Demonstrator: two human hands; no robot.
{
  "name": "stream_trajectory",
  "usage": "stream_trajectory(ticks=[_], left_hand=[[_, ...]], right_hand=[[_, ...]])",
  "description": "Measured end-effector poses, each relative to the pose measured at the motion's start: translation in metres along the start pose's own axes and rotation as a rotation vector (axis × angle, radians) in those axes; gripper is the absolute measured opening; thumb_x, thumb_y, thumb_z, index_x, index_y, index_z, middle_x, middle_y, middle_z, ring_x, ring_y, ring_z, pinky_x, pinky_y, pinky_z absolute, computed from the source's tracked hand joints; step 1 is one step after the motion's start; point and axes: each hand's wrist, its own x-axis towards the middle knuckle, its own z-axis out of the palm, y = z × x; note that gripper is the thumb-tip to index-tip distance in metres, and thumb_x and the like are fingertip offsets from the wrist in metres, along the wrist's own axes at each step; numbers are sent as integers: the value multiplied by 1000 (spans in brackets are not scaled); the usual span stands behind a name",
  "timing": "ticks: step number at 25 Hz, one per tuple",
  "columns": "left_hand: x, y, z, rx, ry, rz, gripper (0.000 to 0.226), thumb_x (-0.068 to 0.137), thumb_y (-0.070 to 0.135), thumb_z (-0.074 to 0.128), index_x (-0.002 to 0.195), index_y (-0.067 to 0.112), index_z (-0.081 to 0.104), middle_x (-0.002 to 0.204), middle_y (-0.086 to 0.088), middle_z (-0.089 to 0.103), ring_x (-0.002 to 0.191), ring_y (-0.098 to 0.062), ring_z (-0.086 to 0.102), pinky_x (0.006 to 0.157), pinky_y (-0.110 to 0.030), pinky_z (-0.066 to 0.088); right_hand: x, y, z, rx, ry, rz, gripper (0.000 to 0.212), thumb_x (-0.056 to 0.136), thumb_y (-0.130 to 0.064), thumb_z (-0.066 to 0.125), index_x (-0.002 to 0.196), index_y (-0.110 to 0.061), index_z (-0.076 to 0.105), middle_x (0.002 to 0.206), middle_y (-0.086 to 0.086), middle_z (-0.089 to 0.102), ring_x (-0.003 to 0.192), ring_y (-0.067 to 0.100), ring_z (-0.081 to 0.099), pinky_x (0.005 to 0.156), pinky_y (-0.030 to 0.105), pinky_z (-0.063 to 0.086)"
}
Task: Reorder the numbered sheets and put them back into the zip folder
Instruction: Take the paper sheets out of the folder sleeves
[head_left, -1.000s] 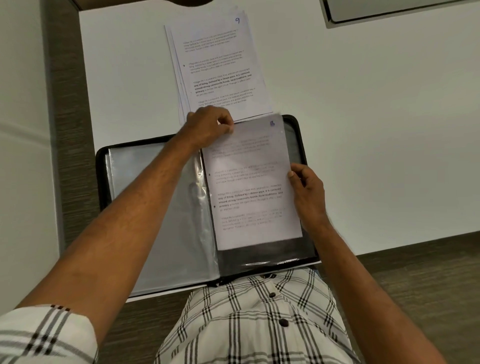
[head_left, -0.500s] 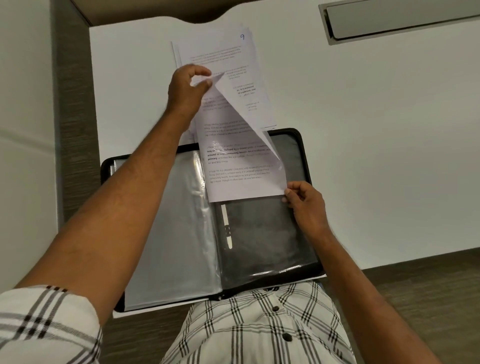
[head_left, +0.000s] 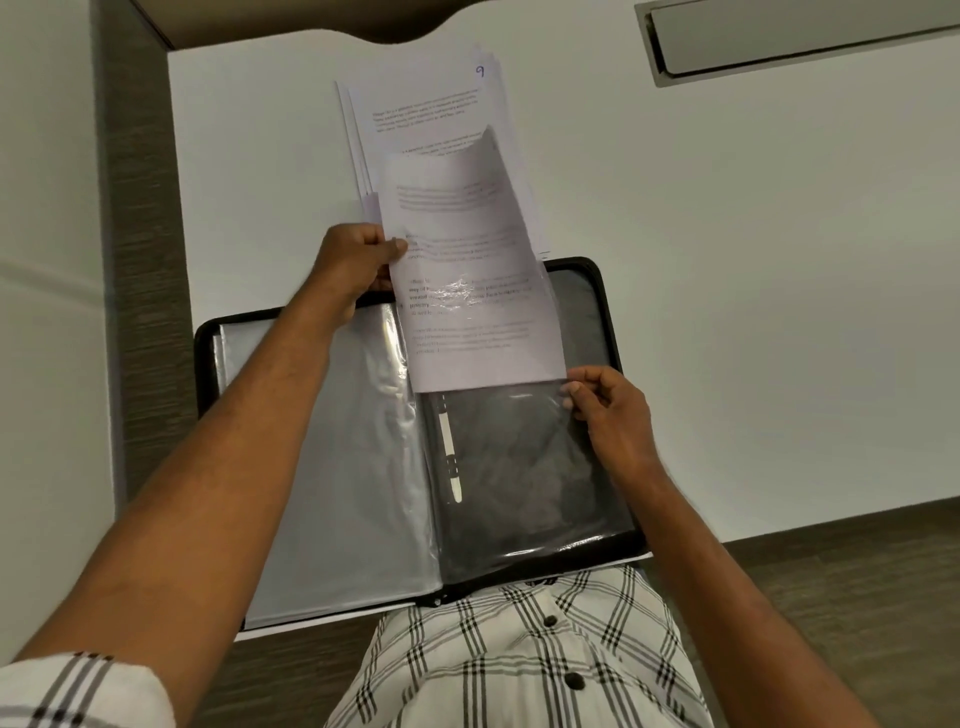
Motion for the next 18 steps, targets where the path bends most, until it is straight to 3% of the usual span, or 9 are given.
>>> stream_trajectory(ticks=[5, 8, 10, 12, 14, 18], left_hand=[[50, 30, -2, 4, 197, 114, 15, 95, 19, 70, 91, 5, 71, 97, -10, 76, 80, -17, 73, 63, -32, 62], [87, 41, -2, 138, 295, 145, 28, 90, 26, 72, 67, 15, 61, 77, -4, 70, 69, -16, 62, 64, -33, 52], [104, 43, 1, 254, 371, 154, 34, 91, 29, 72, 62, 21, 55, 70, 4, 63, 66, -15, 62, 64, -31, 52], [115, 42, 4, 343, 424, 119, 25, 92, 37, 71, 75, 19, 65, 86, 0, 72, 82, -22, 71, 75, -36, 60], [123, 38, 6, 445, 455, 49, 33, 92, 46, 70, 93, 14, 72, 100, -5, 76, 91, -26, 71, 82, -39, 60], [128, 34, 6, 585, 506, 14, 43, 93, 51, 66, 103, 9, 73, 105, -10, 76, 94, -31, 71, 74, -36, 53]], right_hand=[[3, 0, -2, -4, -9, 14, 17, 104, -19, 63, 118, -21, 73, 94, -4, 77, 87, 5, 73, 85, 22, 58], [4, 1, -2, -8, -12, 20, 17, 104, -20, 63, 119, -22, 73, 96, -7, 77, 88, 4, 73, 86, 24, 59], [4, 2, -2, -8, -12, 20, 18, 104, -20, 64, 119, -22, 73, 98, -9, 77, 89, 3, 73, 87, 24, 59], [5, 2, -2, -19, -11, 15, 18, 104, -22, 64, 120, -22, 72, 100, -11, 76, 89, 2, 73, 87, 24, 59], [5, 3, -1, -34, -6, 14, 17, 104, -23, 64, 119, -24, 72, 100, -11, 76, 88, 2, 73, 87, 24, 59], [6, 3, -1, -40, 6, 20, 15, 104, -24, 64, 116, -27, 72, 95, -8, 76, 85, 3, 73, 84, 23, 59]])
